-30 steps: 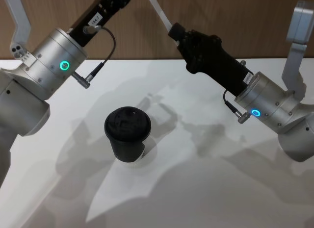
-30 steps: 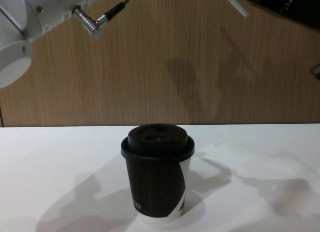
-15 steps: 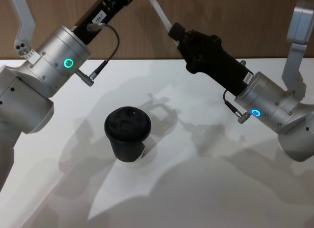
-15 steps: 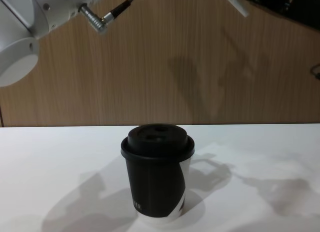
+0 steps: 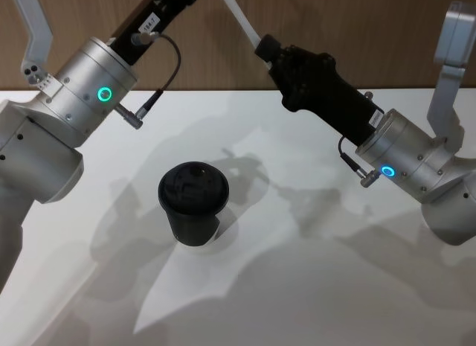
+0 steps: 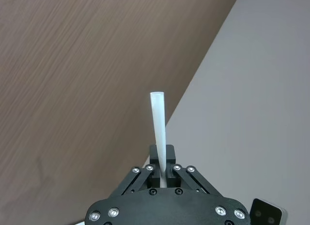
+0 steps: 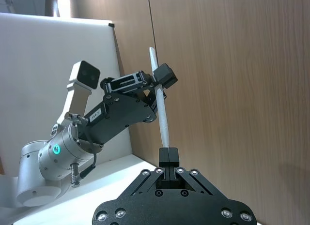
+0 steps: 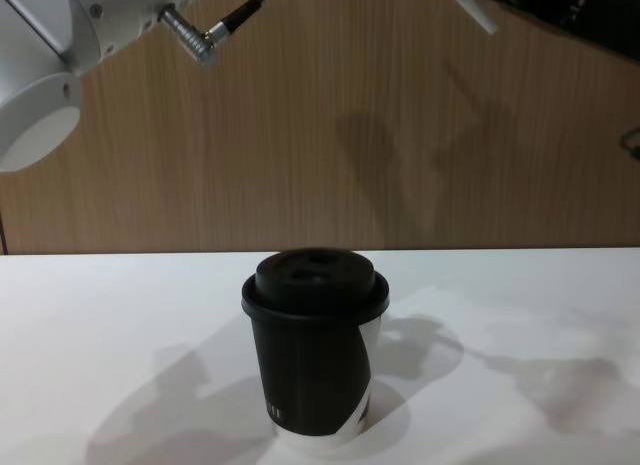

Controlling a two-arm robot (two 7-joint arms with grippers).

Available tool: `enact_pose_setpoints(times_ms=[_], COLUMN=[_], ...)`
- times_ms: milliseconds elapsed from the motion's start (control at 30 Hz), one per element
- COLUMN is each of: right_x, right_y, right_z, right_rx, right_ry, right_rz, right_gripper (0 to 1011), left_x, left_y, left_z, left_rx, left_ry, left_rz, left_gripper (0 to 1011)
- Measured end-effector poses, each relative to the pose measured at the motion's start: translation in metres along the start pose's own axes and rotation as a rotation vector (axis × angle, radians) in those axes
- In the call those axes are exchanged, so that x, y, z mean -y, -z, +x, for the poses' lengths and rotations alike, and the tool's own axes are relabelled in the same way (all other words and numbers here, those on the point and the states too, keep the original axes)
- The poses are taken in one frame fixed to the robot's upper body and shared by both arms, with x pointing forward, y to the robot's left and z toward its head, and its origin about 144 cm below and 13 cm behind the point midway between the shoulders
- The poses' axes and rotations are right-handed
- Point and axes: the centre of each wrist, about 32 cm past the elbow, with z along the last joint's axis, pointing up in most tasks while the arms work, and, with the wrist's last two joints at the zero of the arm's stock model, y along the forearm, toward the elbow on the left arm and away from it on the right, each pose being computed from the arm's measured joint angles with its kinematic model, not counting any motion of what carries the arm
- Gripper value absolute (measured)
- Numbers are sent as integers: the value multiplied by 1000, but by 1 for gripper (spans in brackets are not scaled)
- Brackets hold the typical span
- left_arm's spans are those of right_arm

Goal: Pick up the straw with one hand, pass it to the other hand, and insert it into the cup.

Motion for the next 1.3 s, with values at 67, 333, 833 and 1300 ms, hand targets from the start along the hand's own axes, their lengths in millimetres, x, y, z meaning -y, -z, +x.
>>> enact_pose_setpoints(times_ms=[67,333,833,1300], right_x=[0,0,0,0], right_y=[0,0,0,0], right_z=[0,0,0,0], right_rx=[0,0,0,0], right_ry=[0,0,0,0], right_rz=[0,0,0,0], right_gripper=[0,0,398,829], left_x=[0,-1,-4,-17], left_y=[0,0,-2,-13], left_z=[0,0,1,-9], left_rx=[3,11,53,244], left_ry=[-5,-18,-43,-107], left_rz=[-2,-8,-22,8], left_gripper=[49,3,4,3])
